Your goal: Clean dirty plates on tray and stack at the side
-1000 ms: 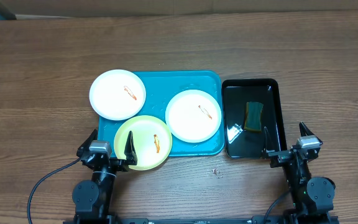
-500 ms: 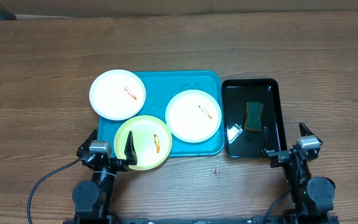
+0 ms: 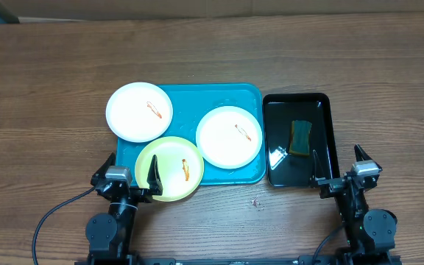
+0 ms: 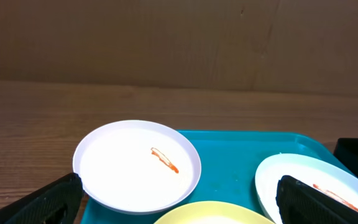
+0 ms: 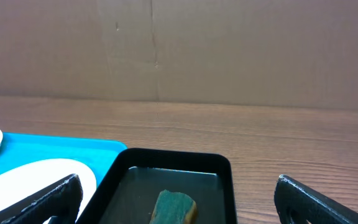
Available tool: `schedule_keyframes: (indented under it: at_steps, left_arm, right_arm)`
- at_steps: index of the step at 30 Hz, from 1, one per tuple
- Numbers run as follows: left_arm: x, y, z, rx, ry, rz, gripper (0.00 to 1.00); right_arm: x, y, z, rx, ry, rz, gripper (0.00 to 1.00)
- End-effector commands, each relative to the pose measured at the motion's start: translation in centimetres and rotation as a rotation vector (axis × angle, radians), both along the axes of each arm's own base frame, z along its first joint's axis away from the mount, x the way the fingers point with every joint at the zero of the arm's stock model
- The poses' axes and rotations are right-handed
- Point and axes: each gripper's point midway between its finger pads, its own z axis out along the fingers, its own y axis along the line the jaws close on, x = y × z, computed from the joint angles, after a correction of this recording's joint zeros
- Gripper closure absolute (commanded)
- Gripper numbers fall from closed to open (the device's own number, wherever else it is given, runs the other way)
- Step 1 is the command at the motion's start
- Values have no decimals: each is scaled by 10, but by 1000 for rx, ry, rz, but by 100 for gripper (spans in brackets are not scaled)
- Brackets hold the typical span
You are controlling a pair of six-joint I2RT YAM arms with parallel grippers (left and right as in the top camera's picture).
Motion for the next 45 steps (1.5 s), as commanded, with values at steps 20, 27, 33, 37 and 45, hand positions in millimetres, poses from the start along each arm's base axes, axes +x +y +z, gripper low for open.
schedule_keyframes:
  at_steps: [20, 27, 33, 37, 45]
  left_arm:
    - [0, 9, -1, -20, 0, 52, 0]
    - [0, 8, -1, -22, 2, 48, 0]
    - [-1, 3, 4, -24, -11, 17, 0]
    - [-5, -2, 30, -62, -54, -7, 0]
    - [-17, -7, 129, -107, -61, -37, 0]
  right_arm:
    - [-1, 5, -1, 1, -8, 32, 0]
    - [-1, 9, 0, 2, -11, 54, 0]
    - [-3, 10, 5, 32, -14, 60, 0]
    - [-8, 9, 30, 99, -31, 59, 0]
    - [-16, 3, 111, 138, 47, 23, 0]
